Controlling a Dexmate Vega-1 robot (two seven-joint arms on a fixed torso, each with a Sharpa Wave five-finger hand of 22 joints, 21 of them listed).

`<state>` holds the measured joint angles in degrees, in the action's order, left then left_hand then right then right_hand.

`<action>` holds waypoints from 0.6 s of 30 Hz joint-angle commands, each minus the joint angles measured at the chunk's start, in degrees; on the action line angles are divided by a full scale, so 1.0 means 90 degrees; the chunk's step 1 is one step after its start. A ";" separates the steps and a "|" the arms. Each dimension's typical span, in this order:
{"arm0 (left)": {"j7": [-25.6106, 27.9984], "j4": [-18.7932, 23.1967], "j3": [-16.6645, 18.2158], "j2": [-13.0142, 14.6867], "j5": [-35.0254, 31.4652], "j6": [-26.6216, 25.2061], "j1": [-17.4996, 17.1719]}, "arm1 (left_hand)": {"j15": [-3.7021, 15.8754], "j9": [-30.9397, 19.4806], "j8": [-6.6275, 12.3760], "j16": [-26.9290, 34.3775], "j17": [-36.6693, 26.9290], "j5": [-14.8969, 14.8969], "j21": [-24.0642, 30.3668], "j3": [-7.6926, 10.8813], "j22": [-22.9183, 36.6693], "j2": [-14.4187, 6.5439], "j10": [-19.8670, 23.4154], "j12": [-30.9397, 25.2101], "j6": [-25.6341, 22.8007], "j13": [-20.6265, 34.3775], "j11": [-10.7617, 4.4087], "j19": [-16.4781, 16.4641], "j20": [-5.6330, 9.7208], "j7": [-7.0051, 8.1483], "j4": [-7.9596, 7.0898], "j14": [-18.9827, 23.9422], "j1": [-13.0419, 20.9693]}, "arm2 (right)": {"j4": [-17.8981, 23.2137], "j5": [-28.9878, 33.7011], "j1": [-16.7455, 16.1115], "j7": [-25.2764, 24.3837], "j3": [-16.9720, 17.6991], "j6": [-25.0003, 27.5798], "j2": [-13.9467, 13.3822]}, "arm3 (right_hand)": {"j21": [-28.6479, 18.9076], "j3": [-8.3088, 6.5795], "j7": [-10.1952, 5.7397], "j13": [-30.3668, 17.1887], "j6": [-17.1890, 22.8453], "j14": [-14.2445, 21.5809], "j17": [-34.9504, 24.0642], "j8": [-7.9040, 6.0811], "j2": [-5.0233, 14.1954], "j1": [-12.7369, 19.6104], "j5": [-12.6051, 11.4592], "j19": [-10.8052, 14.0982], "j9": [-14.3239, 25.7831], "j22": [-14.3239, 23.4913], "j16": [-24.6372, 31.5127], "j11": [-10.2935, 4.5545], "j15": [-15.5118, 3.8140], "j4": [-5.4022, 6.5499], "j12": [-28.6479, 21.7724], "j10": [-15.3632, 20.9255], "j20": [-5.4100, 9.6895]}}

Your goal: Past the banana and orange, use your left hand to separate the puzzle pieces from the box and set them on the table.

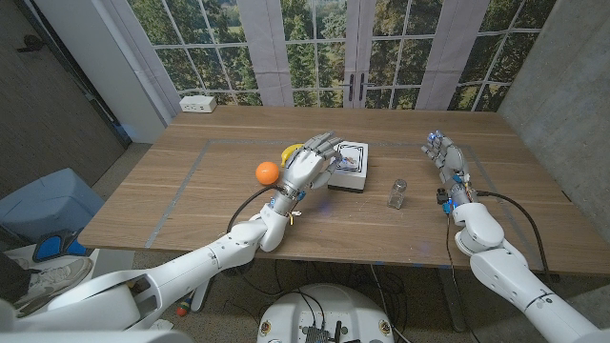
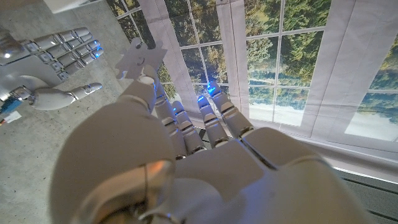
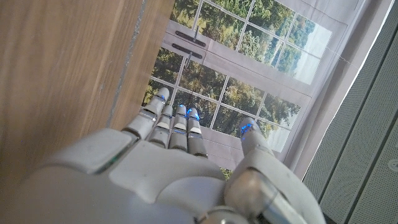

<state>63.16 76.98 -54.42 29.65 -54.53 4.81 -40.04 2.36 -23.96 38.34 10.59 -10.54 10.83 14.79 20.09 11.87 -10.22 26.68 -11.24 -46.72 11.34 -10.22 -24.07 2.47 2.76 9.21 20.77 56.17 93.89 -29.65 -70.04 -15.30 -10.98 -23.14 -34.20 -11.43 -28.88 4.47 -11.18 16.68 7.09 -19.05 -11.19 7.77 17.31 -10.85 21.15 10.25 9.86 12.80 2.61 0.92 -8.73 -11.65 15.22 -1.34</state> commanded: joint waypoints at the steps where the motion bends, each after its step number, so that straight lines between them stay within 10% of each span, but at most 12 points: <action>1: -0.0315 0.0443 0.0240 0.0021 0.0686 0.0277 -0.0116 | 0.0919 -0.0097 0.0084 0.0019 -0.0022 0.0024 0.0046 0.0307 0.0034 -0.0004 0.0030 -0.0001 0.0065 0.0021 -0.0010 -0.0036 -0.0007 0.0003 -0.0239 0.0011 -0.0103 | 0.0384 0.0602 -0.0142 -0.0432 0.0014 0.0344 -0.0178 | 0.0012 -0.0064 -0.0080 -0.0020 0.0029 0.0013 0.0027 -0.0048 0.0043 0.0229 -0.0074 -0.0023 0.0031 0.0023 -0.0024 -0.0080 -0.0056 -0.0127 0.0010 0.0019 0.0059; 18: -0.1152 0.0764 0.0812 -0.0127 0.1742 0.0701 -0.0237 | 0.0937 -0.0393 0.0324 0.0005 -0.0019 0.0017 0.0082 0.0414 0.0047 0.0019 -0.0027 0.0018 0.0155 0.0027 0.0015 -0.0019 0.0012 0.0040 -0.0218 -0.0034 -0.0214 | 0.1094 0.1995 -0.0325 -0.1330 0.0033 0.0981 -0.0377 | 0.0020 -0.0265 -0.0123 -0.0030 0.0086 0.0058 0.0156 -0.0088 -0.0081 0.0962 -0.0144 -0.0092 0.0043 0.0028 -0.0028 -0.0165 0.0057 -0.0261 0.0005 0.0042 -0.0163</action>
<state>57.30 81.64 -50.53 29.43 -44.89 8.82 -41.35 2.35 -26.89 40.74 10.59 -10.54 10.79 15.32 21.07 12.14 -10.10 26.68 -11.25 -45.57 11.33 -10.23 -24.07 2.47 2.91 9.43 20.77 54.87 99.89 -19.83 -71.98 -22.05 -10.83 -17.97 -36.62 -11.22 -30.77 3.33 -11.34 16.79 7.40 -17.58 -11.48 7.17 24.53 -11.73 20.15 10.55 10.02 12.40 1.31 1.24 -11.08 -11.43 15.14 -1.98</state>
